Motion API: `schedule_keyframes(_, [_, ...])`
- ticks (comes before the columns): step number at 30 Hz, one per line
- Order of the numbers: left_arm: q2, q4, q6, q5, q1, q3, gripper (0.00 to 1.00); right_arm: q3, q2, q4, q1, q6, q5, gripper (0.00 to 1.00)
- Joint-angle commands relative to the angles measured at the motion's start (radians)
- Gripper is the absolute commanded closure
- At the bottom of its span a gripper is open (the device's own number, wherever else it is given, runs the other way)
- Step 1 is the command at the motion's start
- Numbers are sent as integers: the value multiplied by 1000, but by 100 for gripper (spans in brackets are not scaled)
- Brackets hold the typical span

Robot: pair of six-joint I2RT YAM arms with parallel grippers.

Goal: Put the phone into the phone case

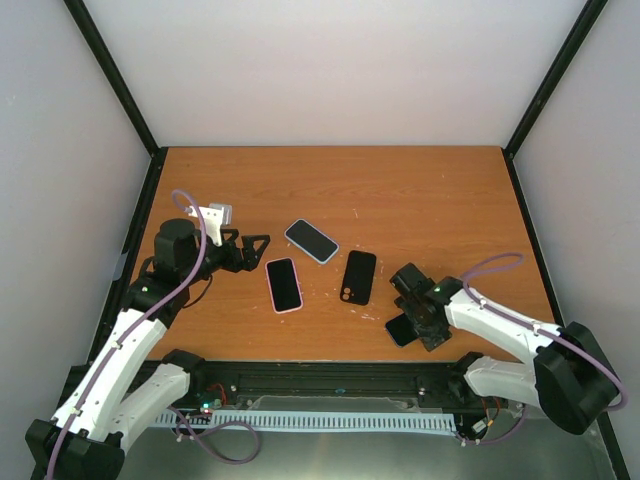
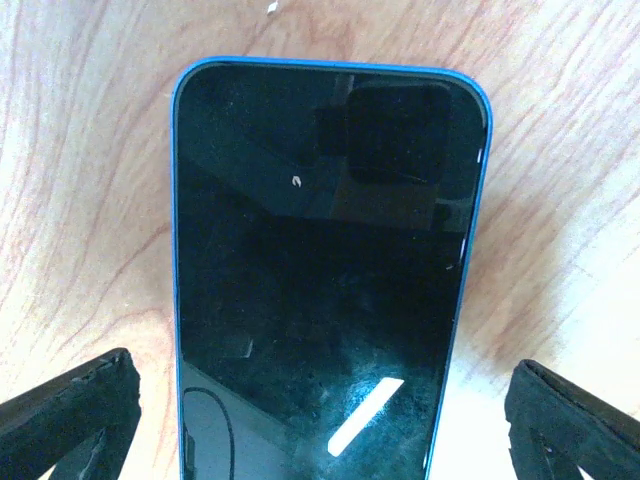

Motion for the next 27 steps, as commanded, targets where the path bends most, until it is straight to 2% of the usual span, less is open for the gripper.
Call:
schedule_keyframes(1, [-8, 21, 13, 8, -5, 14, 0, -10, 28, 13, 4, 42, 12, 3])
schedule_keyframes(12, [-10, 20, 13, 5, -5, 14, 1, 3, 97, 23, -7, 59, 21, 11])
schedule_keyframes(27, [-10, 18, 13, -1, -5, 15, 1, 12, 160, 68, -34, 38, 15, 11])
